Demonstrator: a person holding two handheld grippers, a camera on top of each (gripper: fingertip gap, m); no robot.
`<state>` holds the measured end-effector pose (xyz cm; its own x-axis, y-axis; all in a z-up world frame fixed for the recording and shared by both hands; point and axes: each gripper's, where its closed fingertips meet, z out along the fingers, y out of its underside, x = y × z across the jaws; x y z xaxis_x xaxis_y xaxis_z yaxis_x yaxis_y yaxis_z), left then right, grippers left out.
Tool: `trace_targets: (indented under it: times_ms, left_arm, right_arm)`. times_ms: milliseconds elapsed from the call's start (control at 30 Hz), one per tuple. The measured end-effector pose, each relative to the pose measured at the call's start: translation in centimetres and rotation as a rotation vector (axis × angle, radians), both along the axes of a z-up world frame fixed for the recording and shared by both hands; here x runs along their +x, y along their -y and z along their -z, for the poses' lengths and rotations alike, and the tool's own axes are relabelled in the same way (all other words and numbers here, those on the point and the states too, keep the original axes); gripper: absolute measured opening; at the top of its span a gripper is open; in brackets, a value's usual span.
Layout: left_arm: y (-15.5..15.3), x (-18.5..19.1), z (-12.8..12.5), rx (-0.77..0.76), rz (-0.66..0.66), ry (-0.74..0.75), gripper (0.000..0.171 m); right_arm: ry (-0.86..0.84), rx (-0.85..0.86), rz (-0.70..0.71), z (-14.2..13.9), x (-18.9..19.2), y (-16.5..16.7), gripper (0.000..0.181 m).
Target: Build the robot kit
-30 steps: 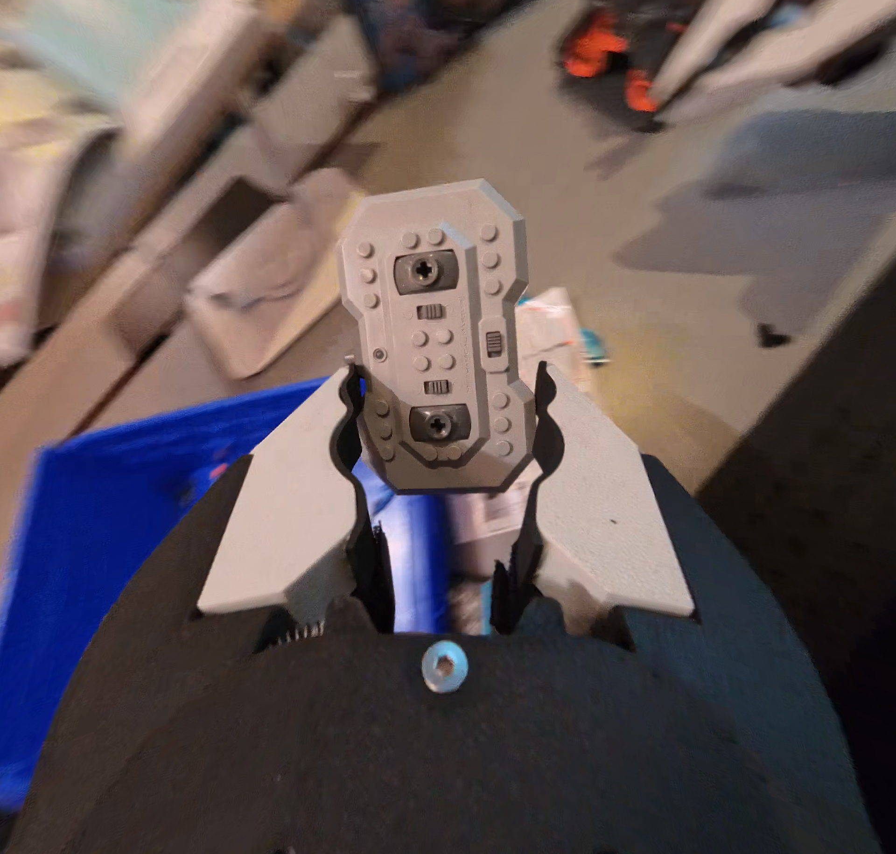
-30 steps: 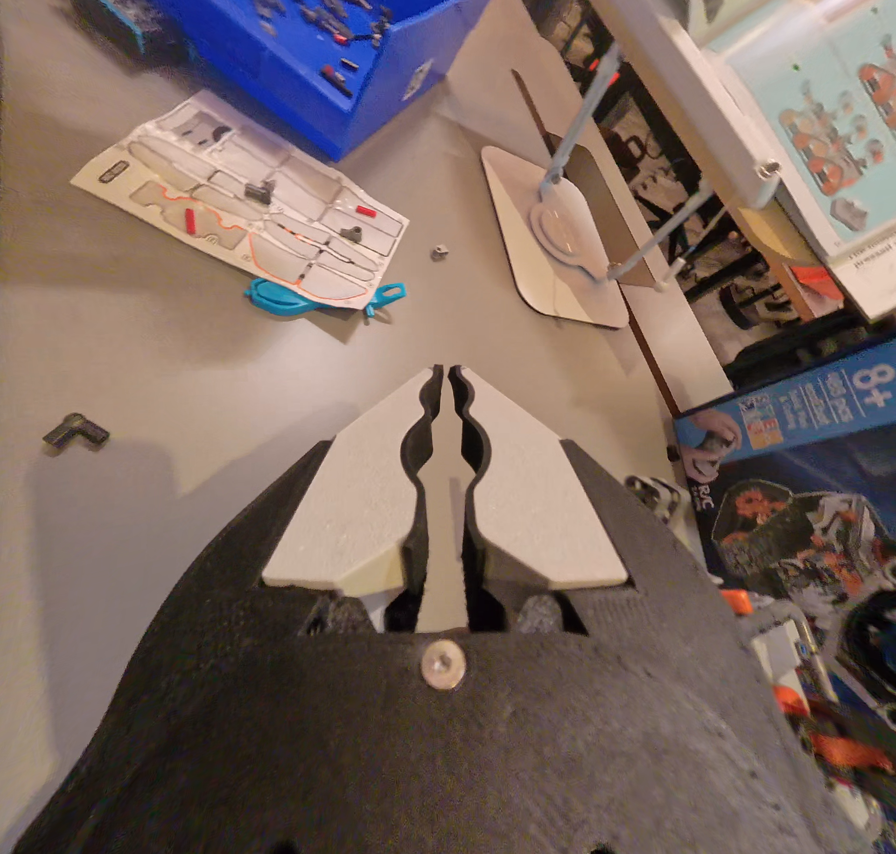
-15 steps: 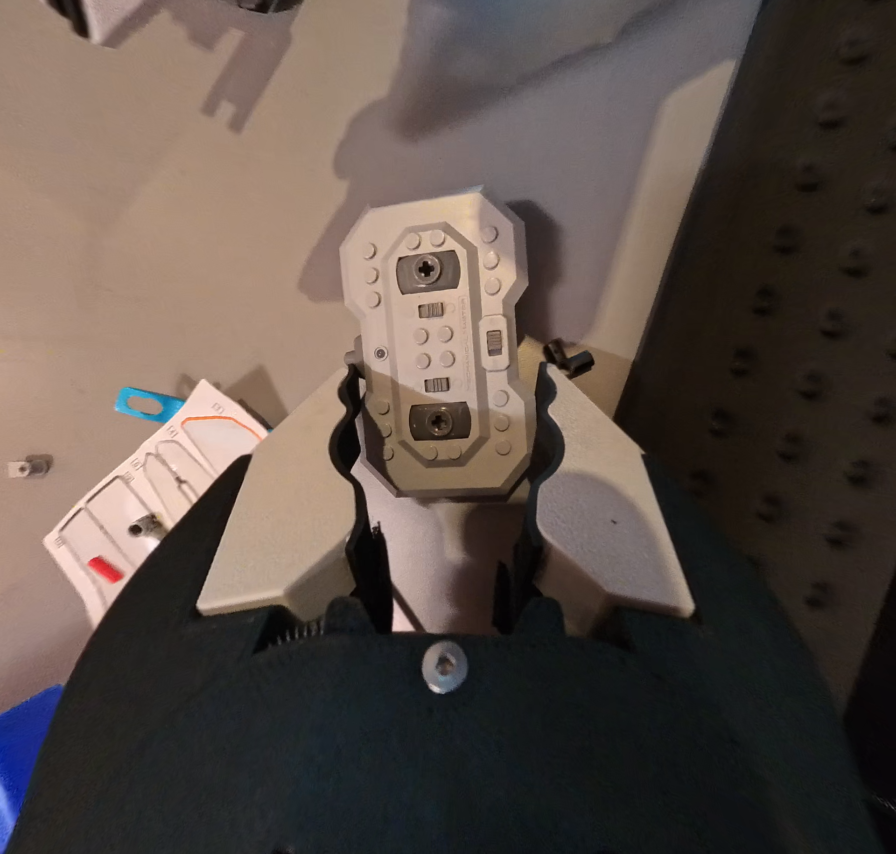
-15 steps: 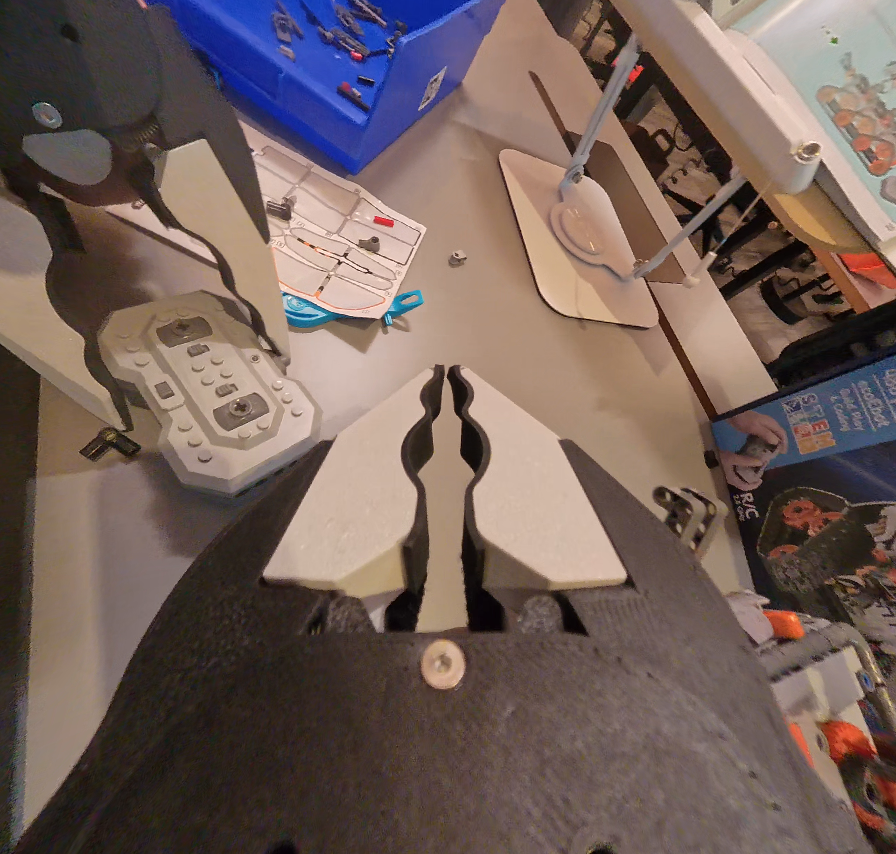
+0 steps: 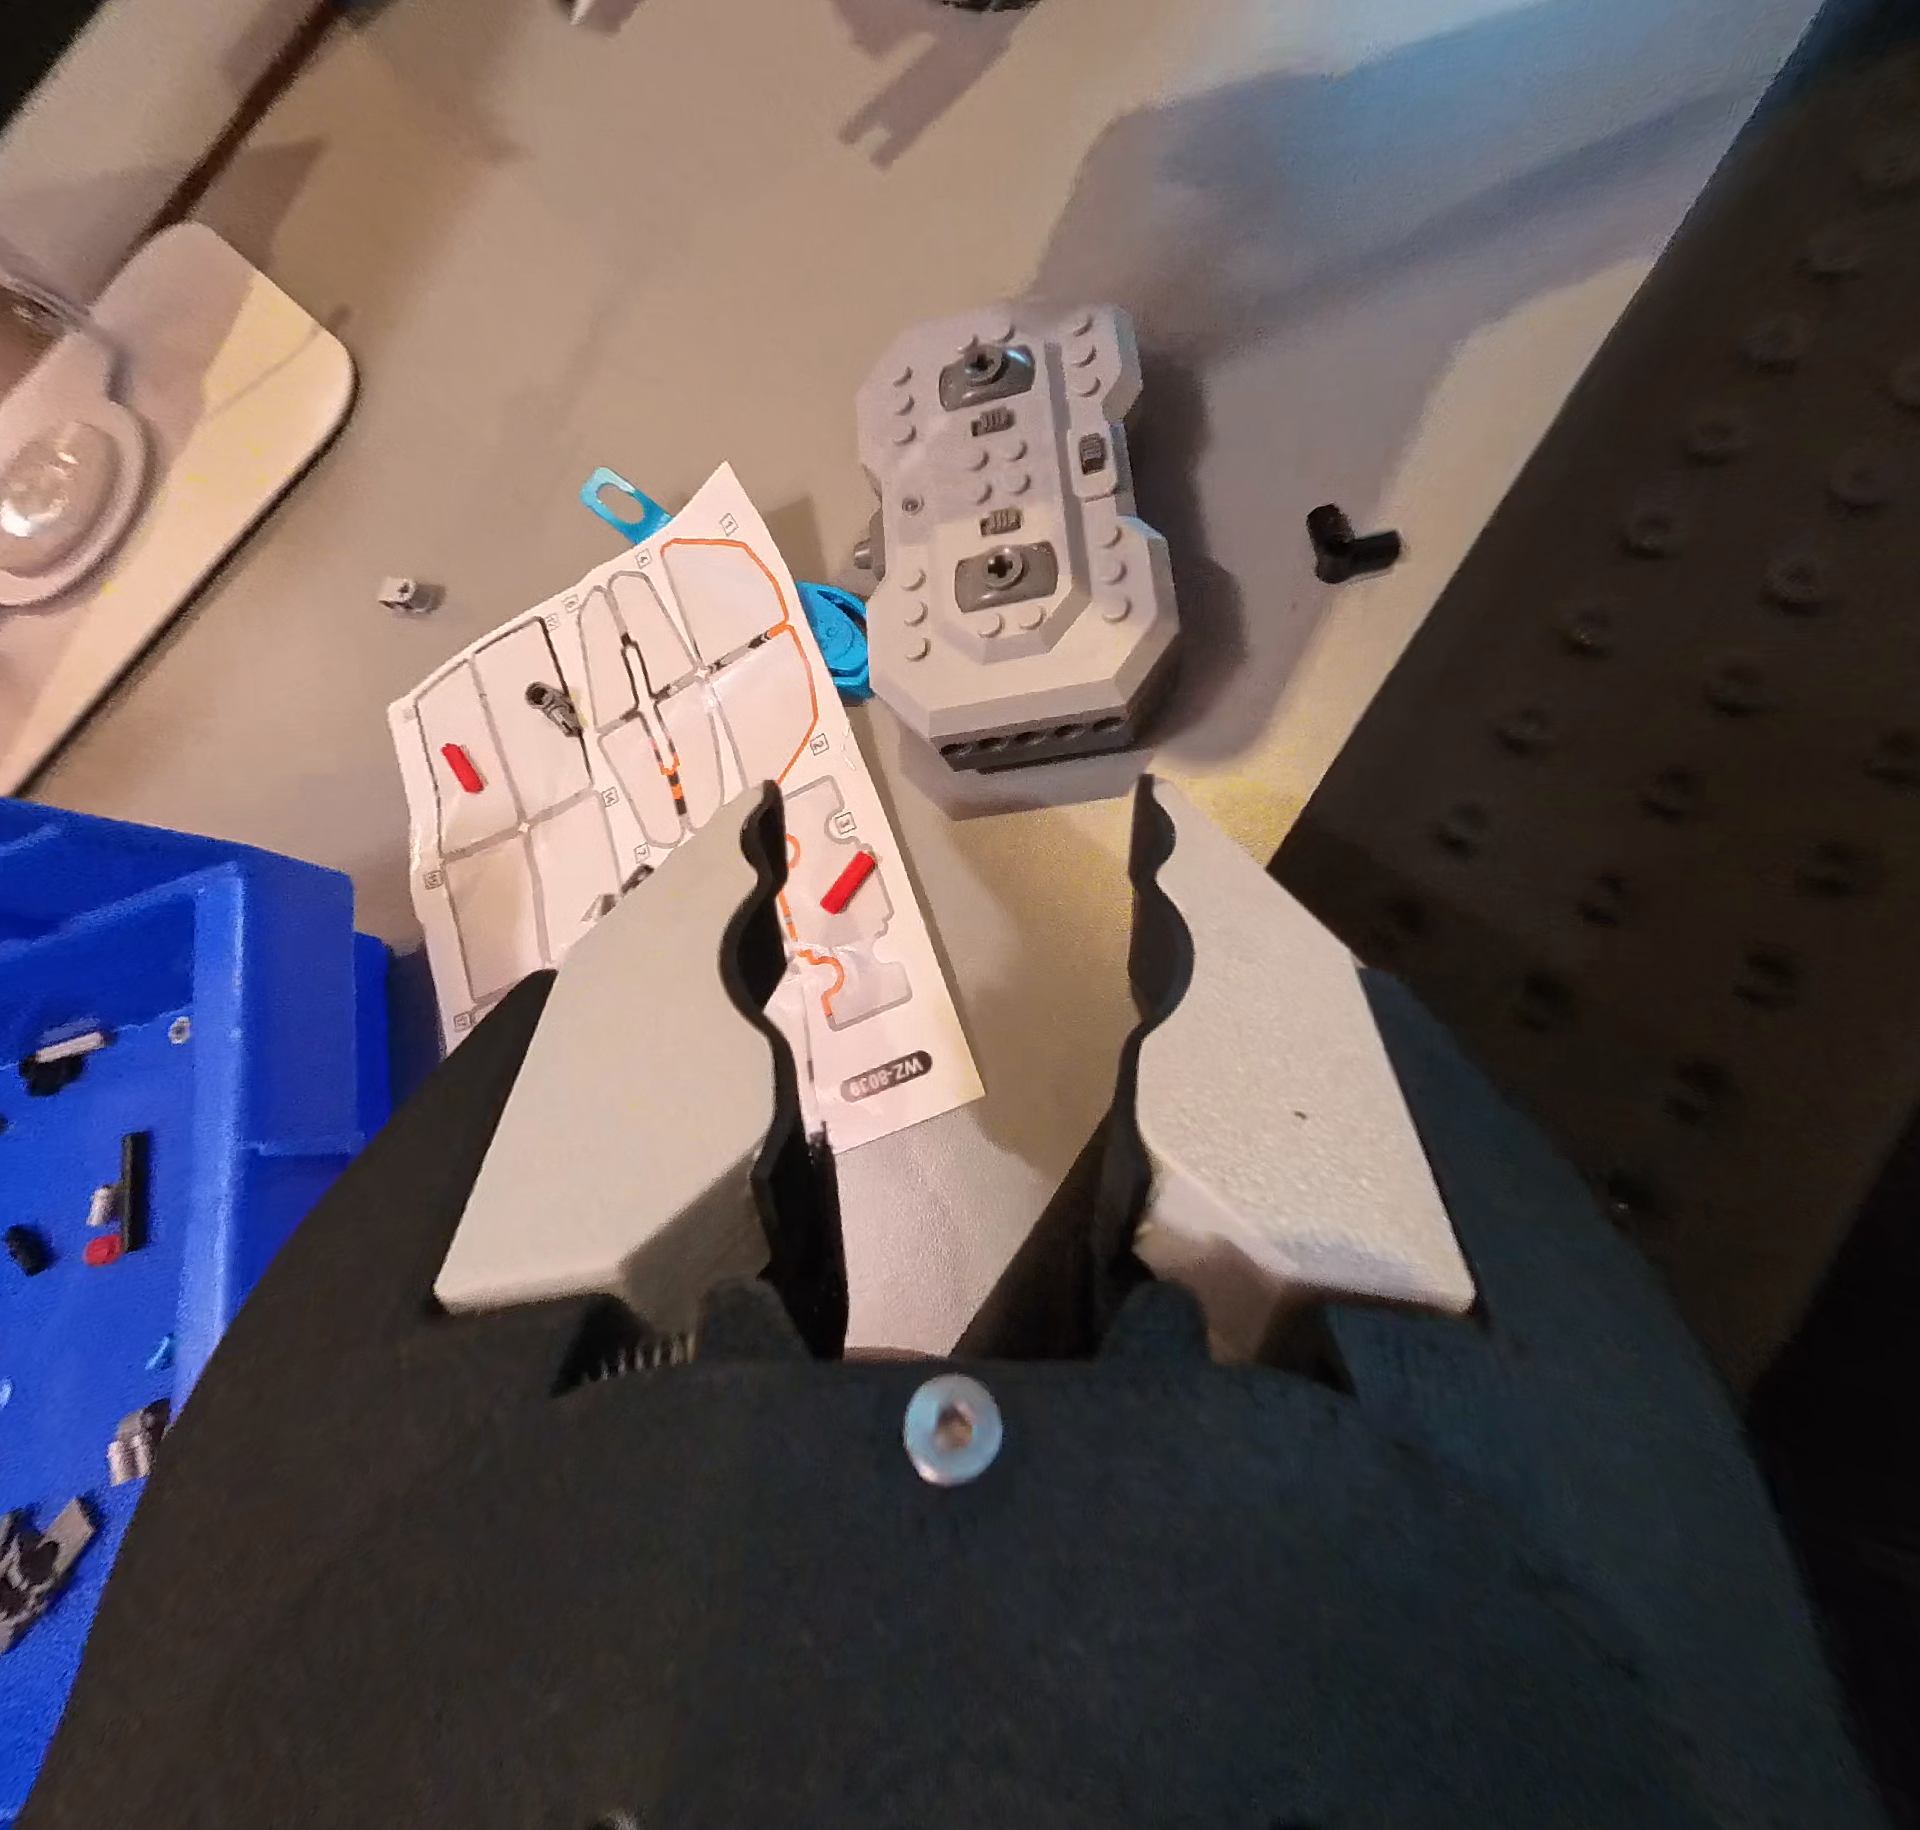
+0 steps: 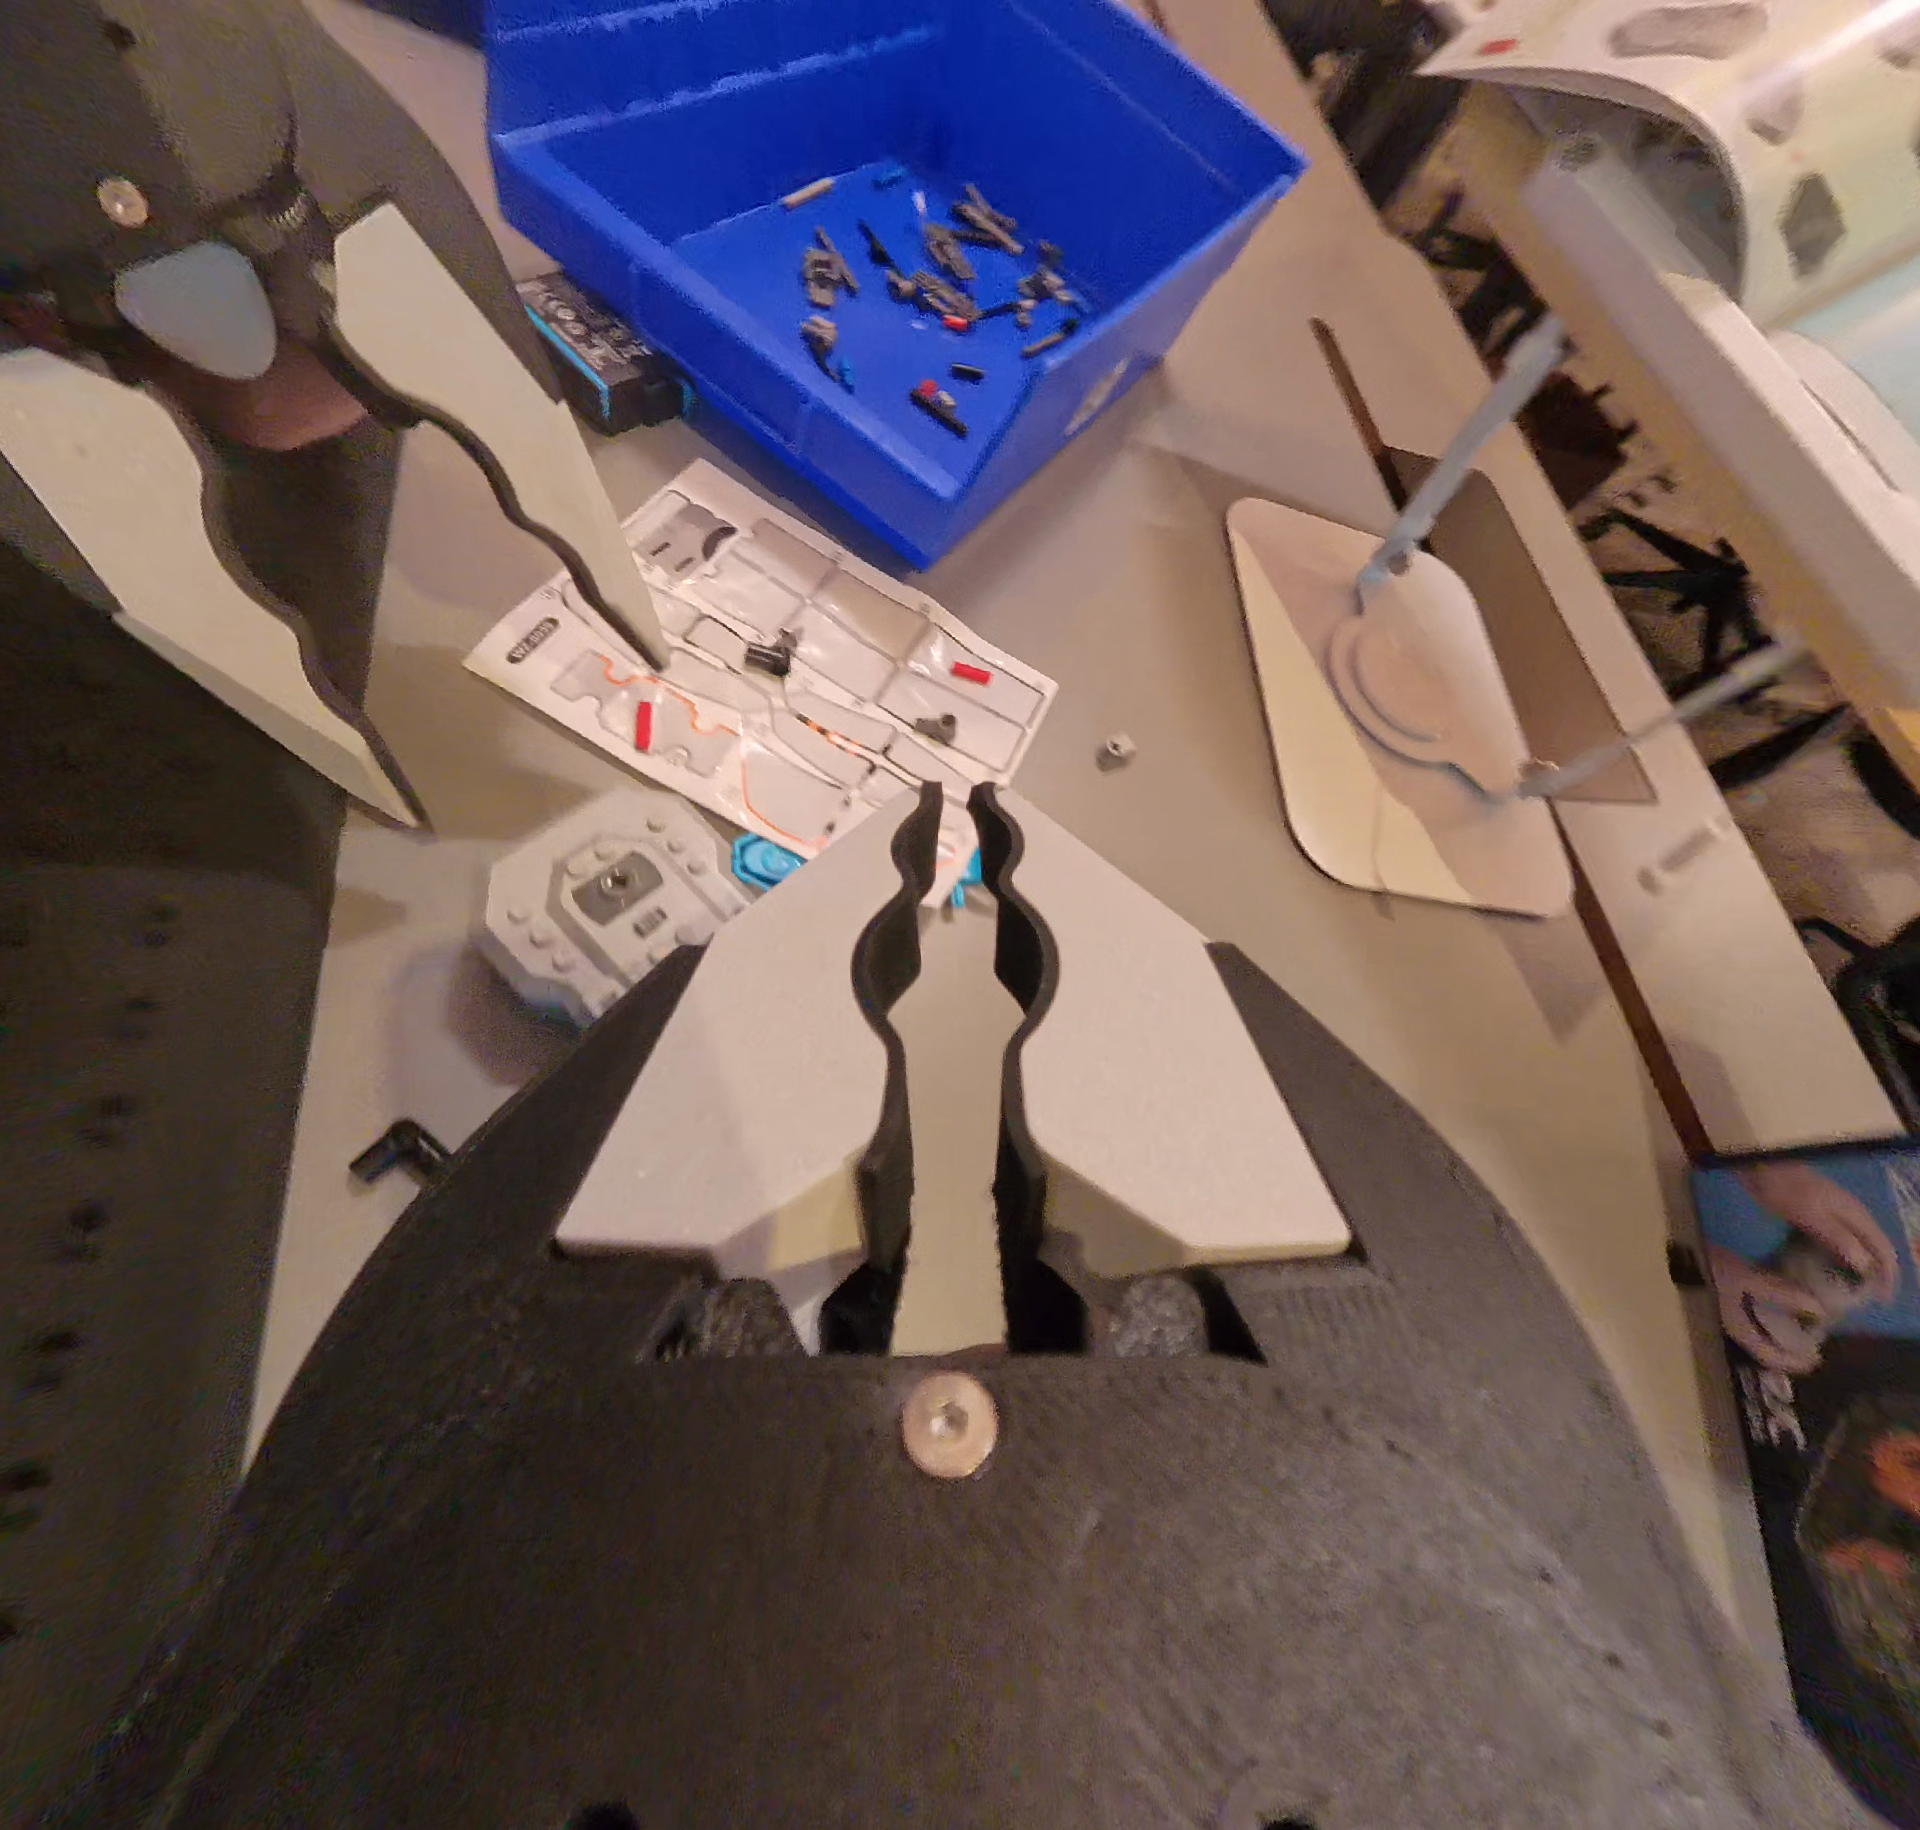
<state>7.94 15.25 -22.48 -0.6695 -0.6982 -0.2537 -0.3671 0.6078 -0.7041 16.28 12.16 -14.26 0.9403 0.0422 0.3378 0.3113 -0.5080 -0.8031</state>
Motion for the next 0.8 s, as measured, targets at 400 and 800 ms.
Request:
trace_targets:
  times_ms: [400, 800]
  left_arm:
    - [-0.2, 0.6, -1.4, 0.059, -0.03, 0.312, 0.051]
    - [-0.1, 0.3, -2.3, 0.006, -0.016, 0.351, 0.051]
  right_arm:
    - [0.042, -0.396, -0.194, 6.9, 2.2, -11.1, 0.017]
    - [-0.006, -0.589, -0.352, 11.4, 4.2, -12.5, 0.007]
